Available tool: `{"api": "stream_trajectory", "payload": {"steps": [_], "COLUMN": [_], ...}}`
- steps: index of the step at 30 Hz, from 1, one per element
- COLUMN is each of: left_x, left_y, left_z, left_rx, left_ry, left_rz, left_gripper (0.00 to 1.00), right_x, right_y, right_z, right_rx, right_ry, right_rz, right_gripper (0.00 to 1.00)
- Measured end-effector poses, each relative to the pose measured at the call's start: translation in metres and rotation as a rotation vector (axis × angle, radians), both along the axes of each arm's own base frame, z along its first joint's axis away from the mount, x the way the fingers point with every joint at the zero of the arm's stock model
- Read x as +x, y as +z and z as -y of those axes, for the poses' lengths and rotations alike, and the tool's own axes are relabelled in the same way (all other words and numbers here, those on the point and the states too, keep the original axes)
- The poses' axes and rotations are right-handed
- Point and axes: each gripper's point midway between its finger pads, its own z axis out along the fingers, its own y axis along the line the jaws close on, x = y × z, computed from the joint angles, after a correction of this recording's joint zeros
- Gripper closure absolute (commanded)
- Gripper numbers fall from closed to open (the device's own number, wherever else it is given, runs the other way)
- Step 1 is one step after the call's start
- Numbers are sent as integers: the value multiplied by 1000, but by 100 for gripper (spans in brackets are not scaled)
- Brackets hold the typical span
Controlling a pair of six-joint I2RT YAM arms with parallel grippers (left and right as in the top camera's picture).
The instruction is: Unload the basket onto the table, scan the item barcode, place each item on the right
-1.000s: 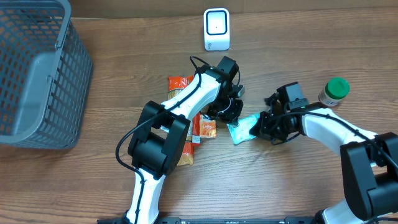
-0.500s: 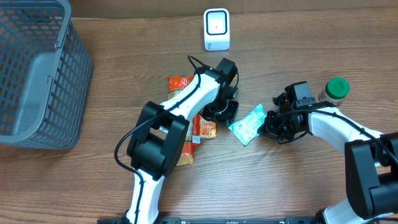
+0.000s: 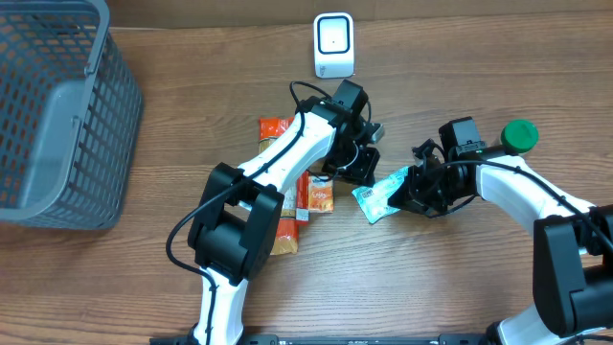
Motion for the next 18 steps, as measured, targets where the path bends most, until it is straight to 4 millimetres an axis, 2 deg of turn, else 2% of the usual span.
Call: {"api": "stream_trajectory", "payload": {"steps": [7, 18], "left_x": [8, 4], "left_y": [-2, -13], "left_z": [12, 2], "left_rx": [-37, 53], "left_ry": [-8, 1], "left_rz": [39, 36], "left_gripper": [96, 96], "right_x": [1, 2], "right_y": [-3, -7], "right_z": [-2, -23], "right_rx": [-24, -70], "right_ry": [-5, -7], "right_rz": [1, 26], "right_gripper": [96, 96]}}
